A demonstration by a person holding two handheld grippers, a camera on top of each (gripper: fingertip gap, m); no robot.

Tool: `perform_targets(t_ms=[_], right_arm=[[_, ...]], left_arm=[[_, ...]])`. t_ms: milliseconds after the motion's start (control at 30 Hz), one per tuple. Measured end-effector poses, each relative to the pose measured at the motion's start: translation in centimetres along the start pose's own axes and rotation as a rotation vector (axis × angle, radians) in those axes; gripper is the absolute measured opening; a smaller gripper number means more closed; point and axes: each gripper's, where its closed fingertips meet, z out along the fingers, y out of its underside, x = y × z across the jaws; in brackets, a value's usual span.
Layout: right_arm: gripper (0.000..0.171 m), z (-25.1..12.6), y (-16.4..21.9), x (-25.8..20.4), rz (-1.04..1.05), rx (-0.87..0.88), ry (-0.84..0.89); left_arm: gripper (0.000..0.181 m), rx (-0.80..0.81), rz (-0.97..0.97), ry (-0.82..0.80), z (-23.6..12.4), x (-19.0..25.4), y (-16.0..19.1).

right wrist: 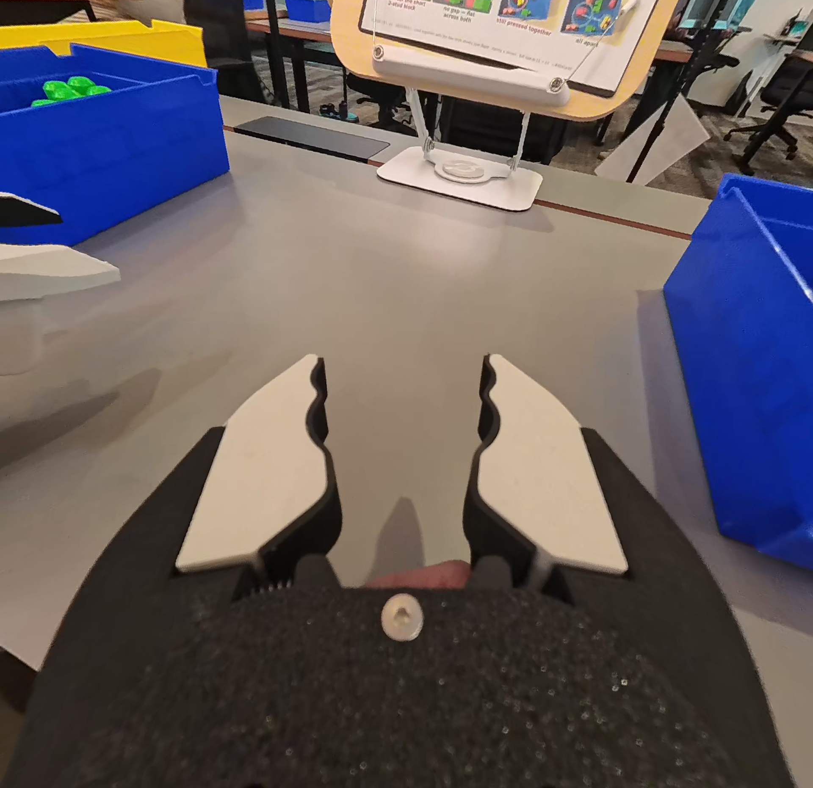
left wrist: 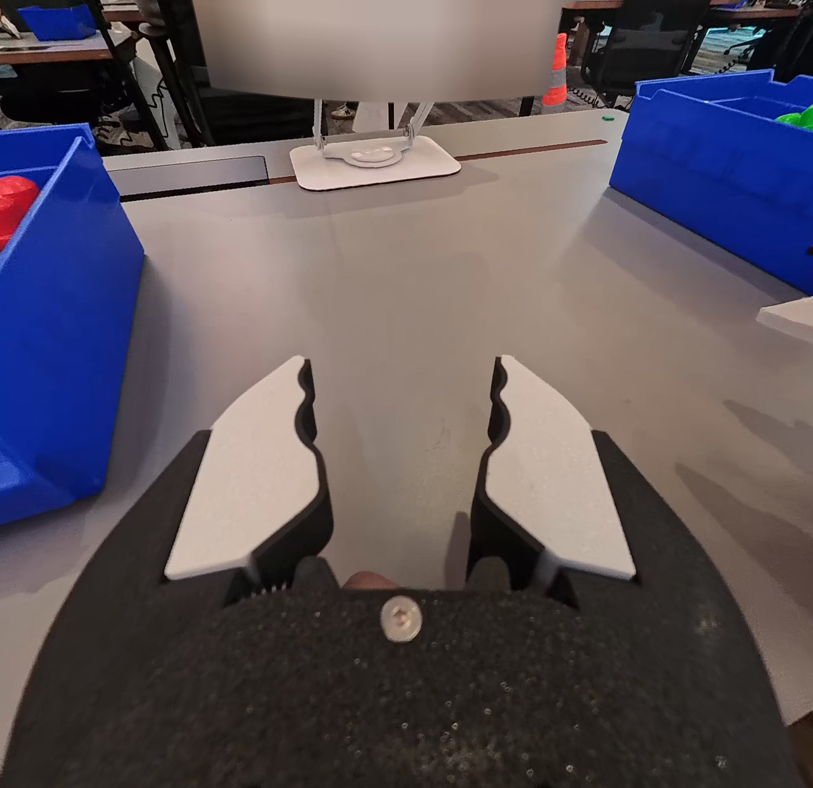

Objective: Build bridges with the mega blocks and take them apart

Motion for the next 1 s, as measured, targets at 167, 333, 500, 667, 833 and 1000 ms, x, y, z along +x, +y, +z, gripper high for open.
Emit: perform_targets(t_ms=[167,333,500,667,833,1000], right_arm=[[0.067,-0.2,-0.2,0.2,0.002,0.002,-0.003],[0.067,-0.5,-0.6,0.9,0.015,0.012,-0.008],[0.067,-0.8,-0.5,1.7,0.029,0.013,-0.008],[0.066,-1.0,-0.5,2.3,0.038,0.015,-0.007],[0.065,-1.2,-0.4,2.7,0.044,0.011,-0.008],[0.065,-1.2,-0.4,2.8,0.046,0.01,-0.011]], left_arm=[[0.076,0.042,0.054,-0.06,-1.8,-2.5,-3.7],[0.073,0.02,0.058,-0.155,-3.5,-10.5,-8.9],[0.074,-0.11,0.055,-0.258,-1.4,-19.6,-10.1],[0.076,-0.342,-0.005,-0.248,3.7,-25.1,-5.6],[0.076,-0.525,-0.053,-0.286,6.6,-28.3,-1.6],[0.075,-0.629,-0.097,-0.278,8.3,-29.3,0.6]])
